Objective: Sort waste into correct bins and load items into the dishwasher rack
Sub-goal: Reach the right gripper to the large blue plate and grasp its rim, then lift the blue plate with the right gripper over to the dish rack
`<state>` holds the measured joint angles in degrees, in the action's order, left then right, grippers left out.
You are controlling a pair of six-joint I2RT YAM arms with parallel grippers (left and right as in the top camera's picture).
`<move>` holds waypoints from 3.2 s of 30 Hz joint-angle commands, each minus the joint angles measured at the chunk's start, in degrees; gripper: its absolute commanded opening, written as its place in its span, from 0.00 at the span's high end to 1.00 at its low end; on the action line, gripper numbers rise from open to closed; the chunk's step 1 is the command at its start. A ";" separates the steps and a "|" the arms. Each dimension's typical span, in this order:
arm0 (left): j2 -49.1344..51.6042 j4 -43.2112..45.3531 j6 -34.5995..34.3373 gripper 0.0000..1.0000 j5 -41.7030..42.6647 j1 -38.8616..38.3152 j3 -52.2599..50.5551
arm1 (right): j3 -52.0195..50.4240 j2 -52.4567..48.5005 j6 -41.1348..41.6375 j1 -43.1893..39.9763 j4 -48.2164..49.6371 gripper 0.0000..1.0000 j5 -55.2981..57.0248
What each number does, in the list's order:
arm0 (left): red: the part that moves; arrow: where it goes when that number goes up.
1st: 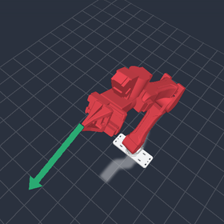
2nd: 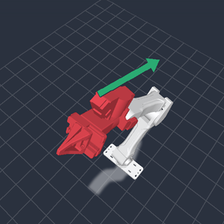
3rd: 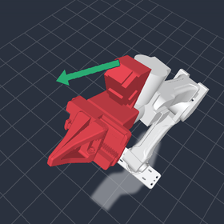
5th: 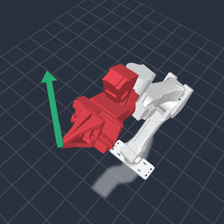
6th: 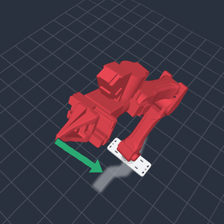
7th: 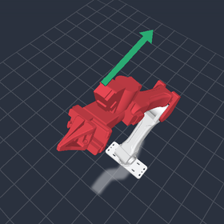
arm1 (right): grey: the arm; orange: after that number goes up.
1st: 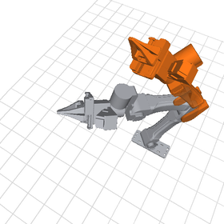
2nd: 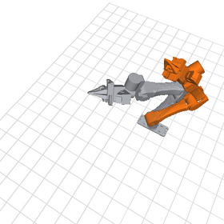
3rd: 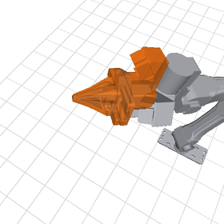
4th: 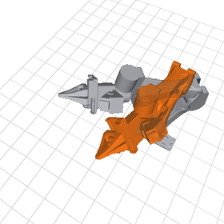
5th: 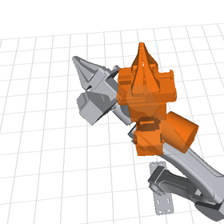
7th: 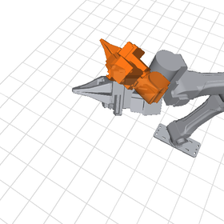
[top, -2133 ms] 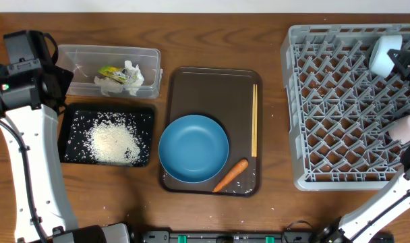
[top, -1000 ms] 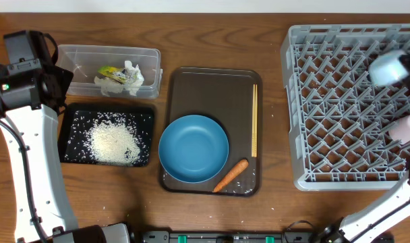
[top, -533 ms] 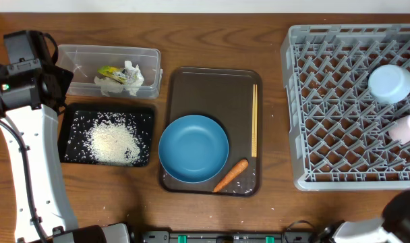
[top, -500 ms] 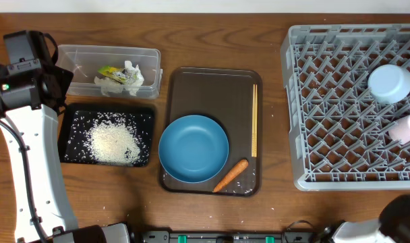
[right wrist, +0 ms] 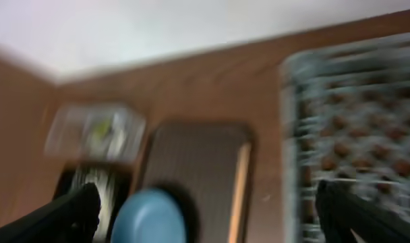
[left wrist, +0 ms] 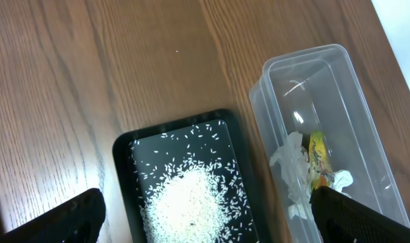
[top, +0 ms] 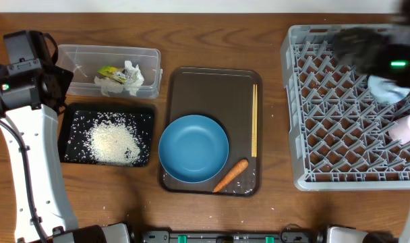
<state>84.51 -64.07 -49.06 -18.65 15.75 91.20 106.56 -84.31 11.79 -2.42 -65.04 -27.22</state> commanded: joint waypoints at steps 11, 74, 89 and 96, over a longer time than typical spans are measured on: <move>0.20 -0.07 0.72 0.01 -1.36 0.26 -0.24 | -1.36 -21.77 -2.86 42.07 2.75 0.15 15.43; 0.20 -0.07 0.72 0.01 -1.36 0.26 -0.24 | -8.41 -34.95 3.30 64.41 10.32 0.40 22.77; 0.20 -0.07 0.72 0.01 -1.36 0.26 -0.24 | -17.38 -34.95 6.67 65.88 18.95 0.65 25.73; 0.20 -0.07 0.72 0.01 -1.36 0.26 -0.24 | -13.31 -34.93 7.48 65.85 17.62 0.99 23.30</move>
<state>84.51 -64.07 -49.06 -18.63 15.75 91.20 90.28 -120.88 18.59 63.29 -46.98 -2.09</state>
